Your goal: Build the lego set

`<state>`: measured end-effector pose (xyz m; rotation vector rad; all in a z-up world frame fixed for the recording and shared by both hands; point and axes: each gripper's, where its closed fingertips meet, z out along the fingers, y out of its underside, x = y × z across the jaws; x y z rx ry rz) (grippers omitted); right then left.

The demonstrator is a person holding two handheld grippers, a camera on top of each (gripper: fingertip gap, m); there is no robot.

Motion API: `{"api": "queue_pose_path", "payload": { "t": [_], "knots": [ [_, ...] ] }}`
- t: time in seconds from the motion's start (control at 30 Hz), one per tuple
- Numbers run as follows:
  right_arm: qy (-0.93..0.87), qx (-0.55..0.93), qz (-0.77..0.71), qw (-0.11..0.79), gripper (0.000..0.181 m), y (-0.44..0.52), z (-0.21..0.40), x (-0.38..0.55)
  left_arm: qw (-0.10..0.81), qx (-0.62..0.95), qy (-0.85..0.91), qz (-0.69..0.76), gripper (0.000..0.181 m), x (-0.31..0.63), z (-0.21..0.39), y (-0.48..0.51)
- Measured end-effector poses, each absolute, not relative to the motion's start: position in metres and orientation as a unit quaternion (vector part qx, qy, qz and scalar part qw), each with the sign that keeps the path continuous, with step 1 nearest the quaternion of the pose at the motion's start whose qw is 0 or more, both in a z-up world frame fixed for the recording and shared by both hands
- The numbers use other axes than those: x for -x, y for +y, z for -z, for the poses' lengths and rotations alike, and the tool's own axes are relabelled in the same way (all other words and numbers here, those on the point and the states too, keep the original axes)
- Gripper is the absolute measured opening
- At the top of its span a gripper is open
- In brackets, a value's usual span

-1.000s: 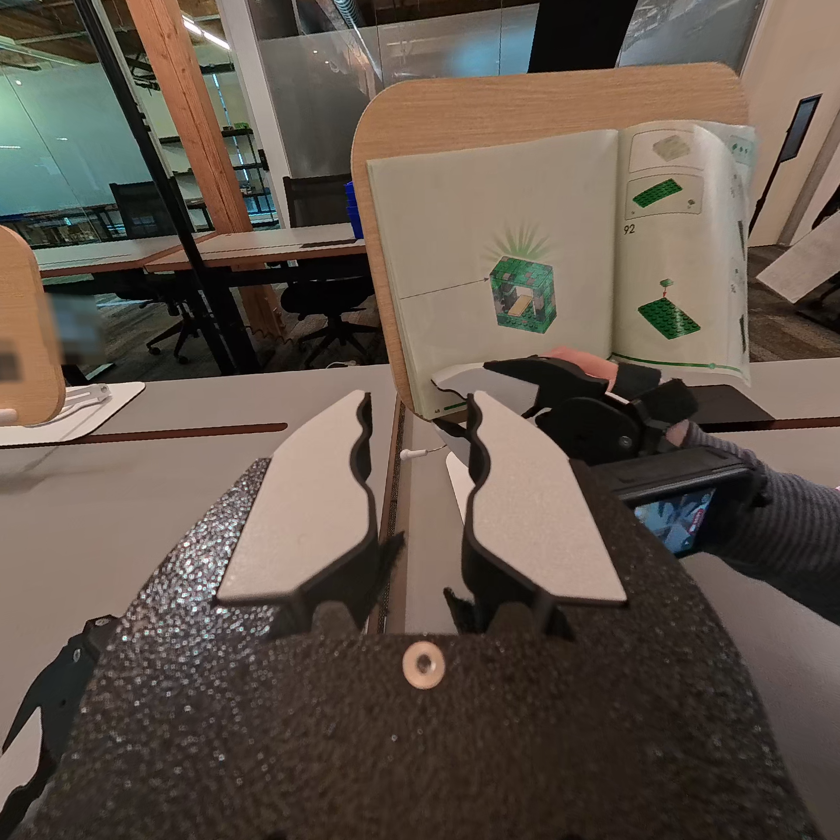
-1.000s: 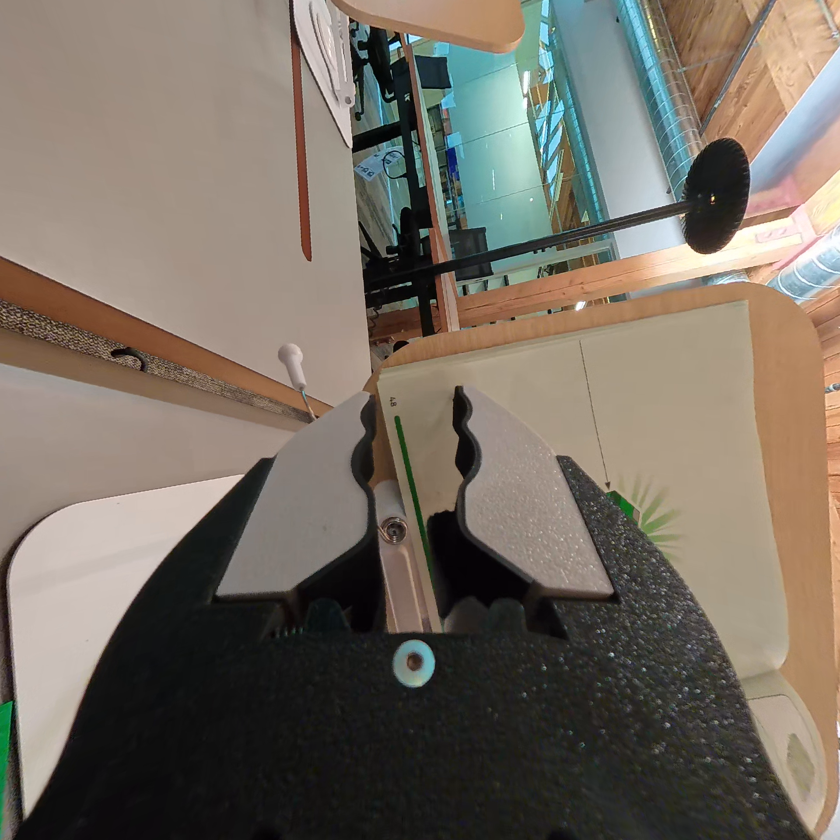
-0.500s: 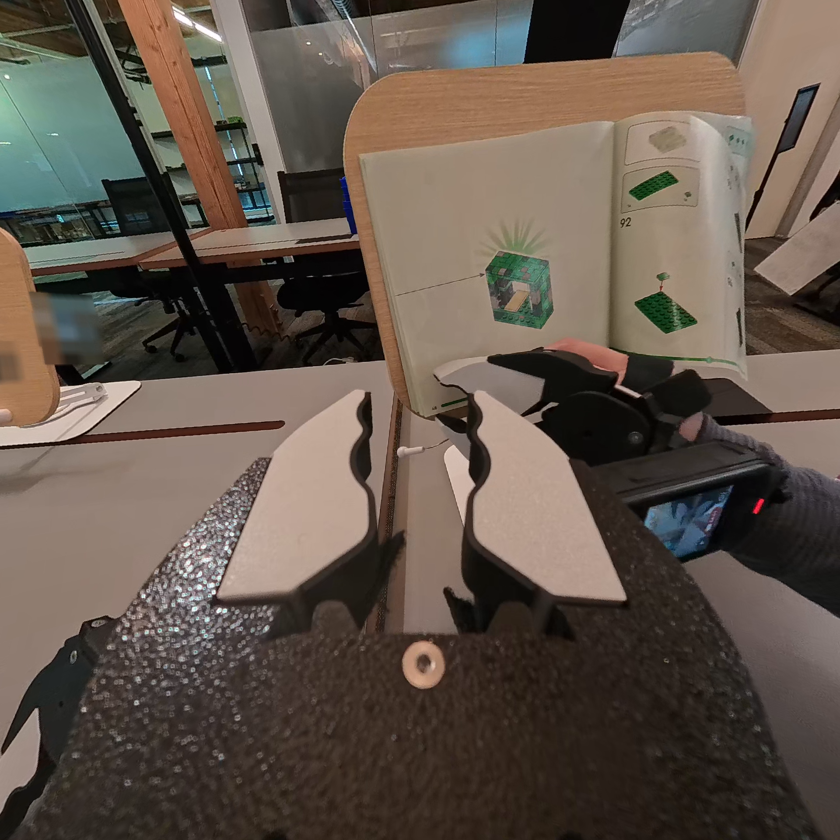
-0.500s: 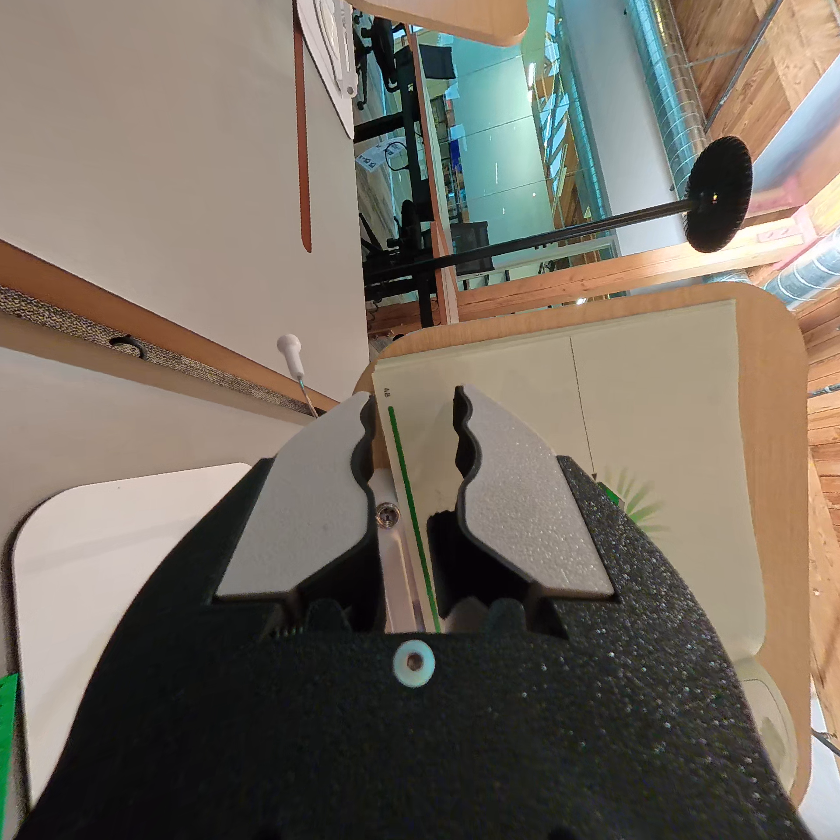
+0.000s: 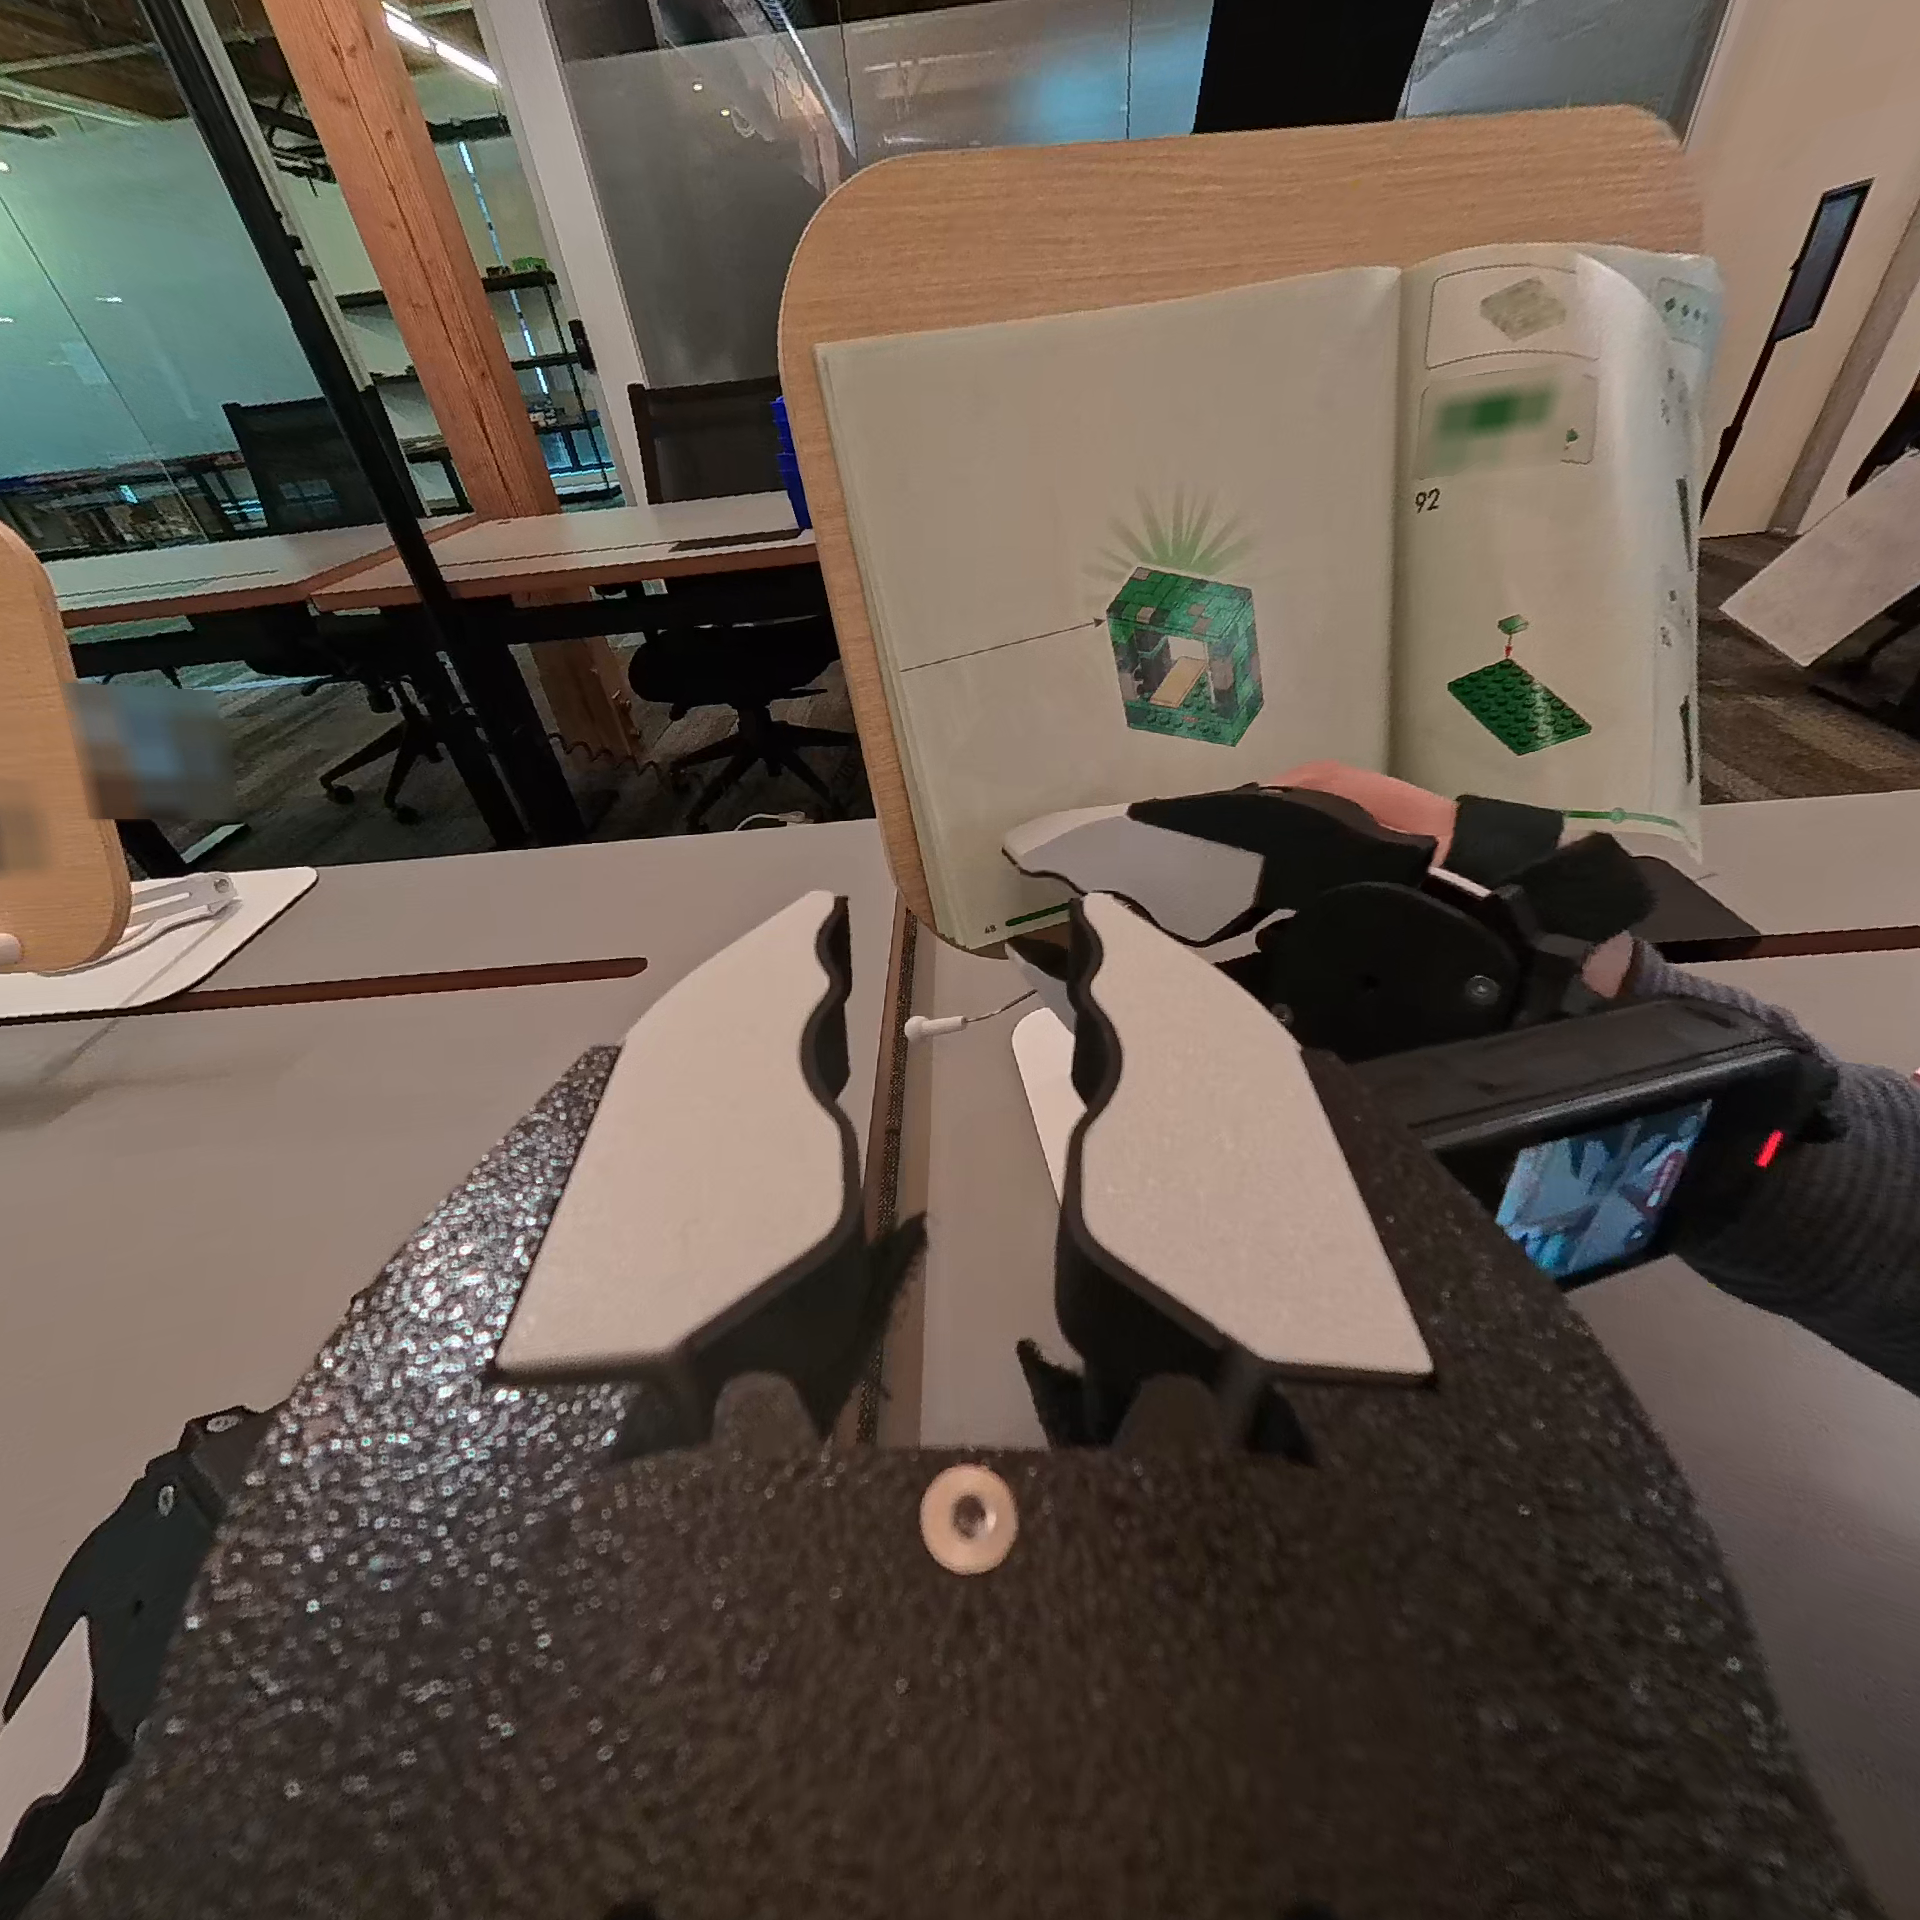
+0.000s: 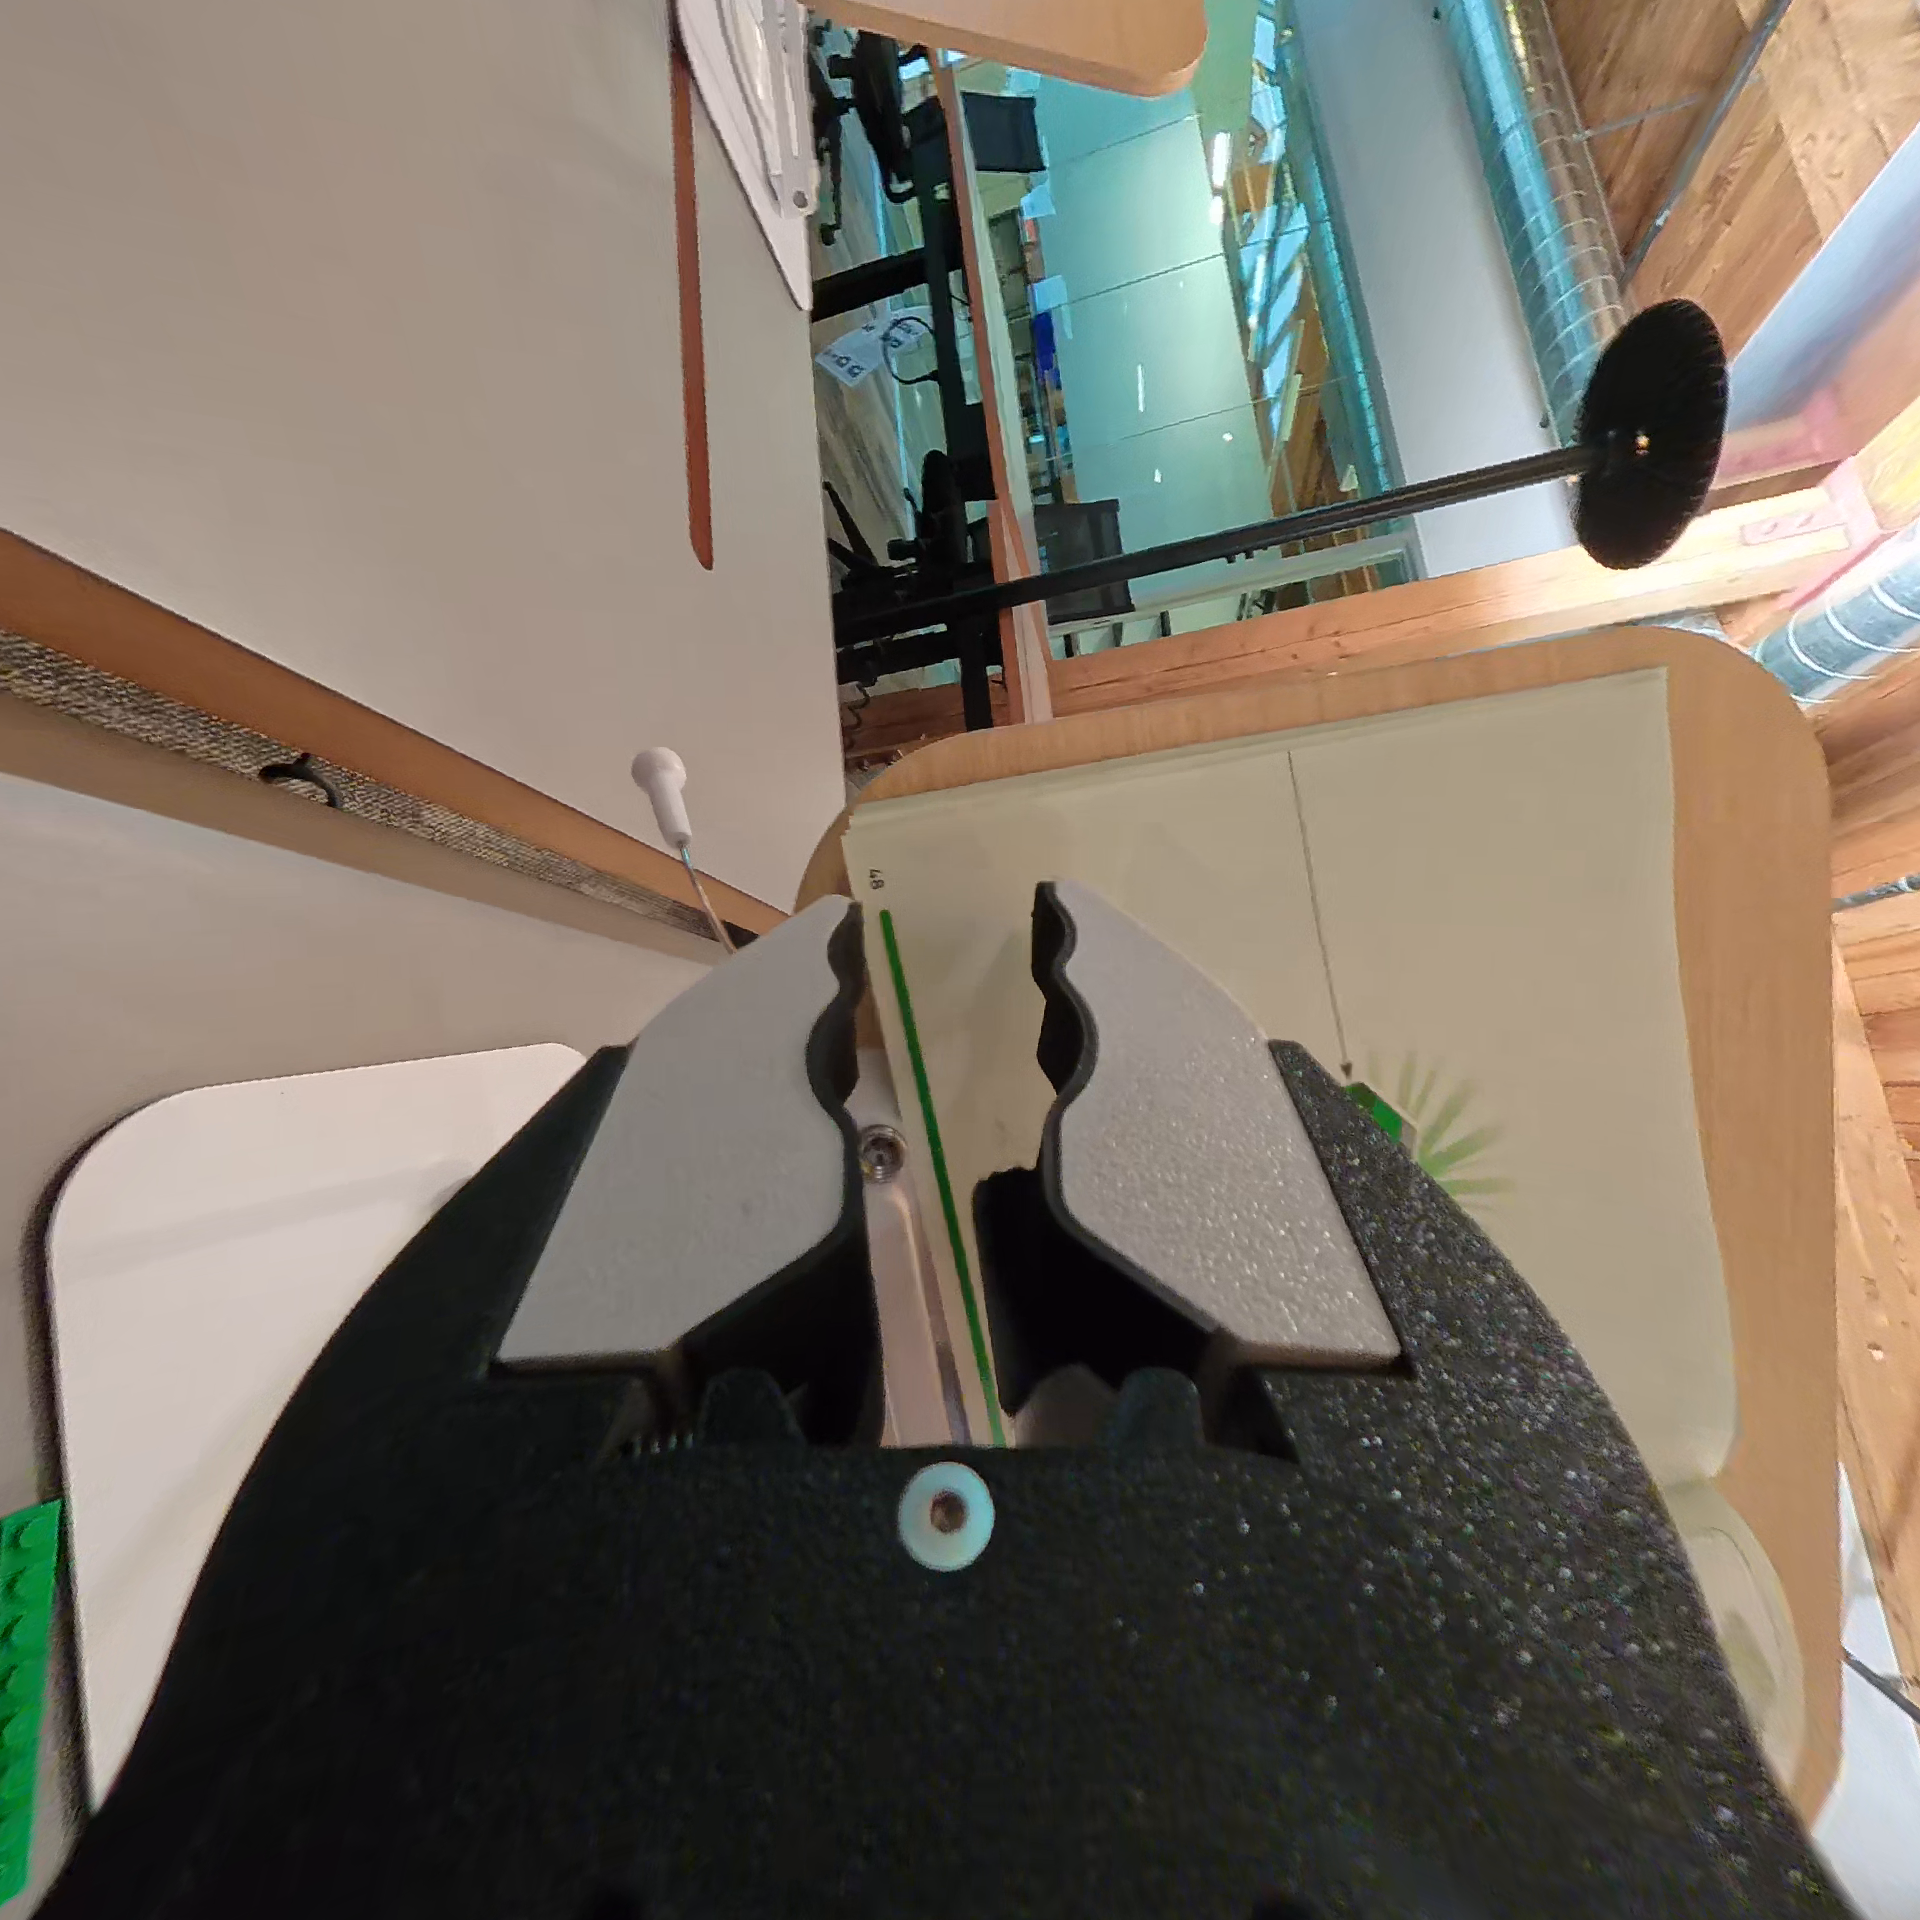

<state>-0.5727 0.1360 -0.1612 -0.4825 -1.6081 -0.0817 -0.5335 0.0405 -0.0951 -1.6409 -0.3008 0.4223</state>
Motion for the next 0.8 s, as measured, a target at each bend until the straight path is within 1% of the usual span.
{"api": "queue_pose_path", "payload": {
  "t": [0.13,0.8],
  "knots": [
    [-0.728,0.210,0.036,0.652,0.032,0.1345,0.1676,0.5748,0.652,0.723,-0.133,-0.186,0.040,0.5336,0.0952,0.0403],
    [-0.713,0.221,0.051,0.663,0.026,0.1413,0.1619,0.5668,0.646,0.728,-0.132,-0.185,0.040,0.5334,0.0974,0.0412]
  ]
}}
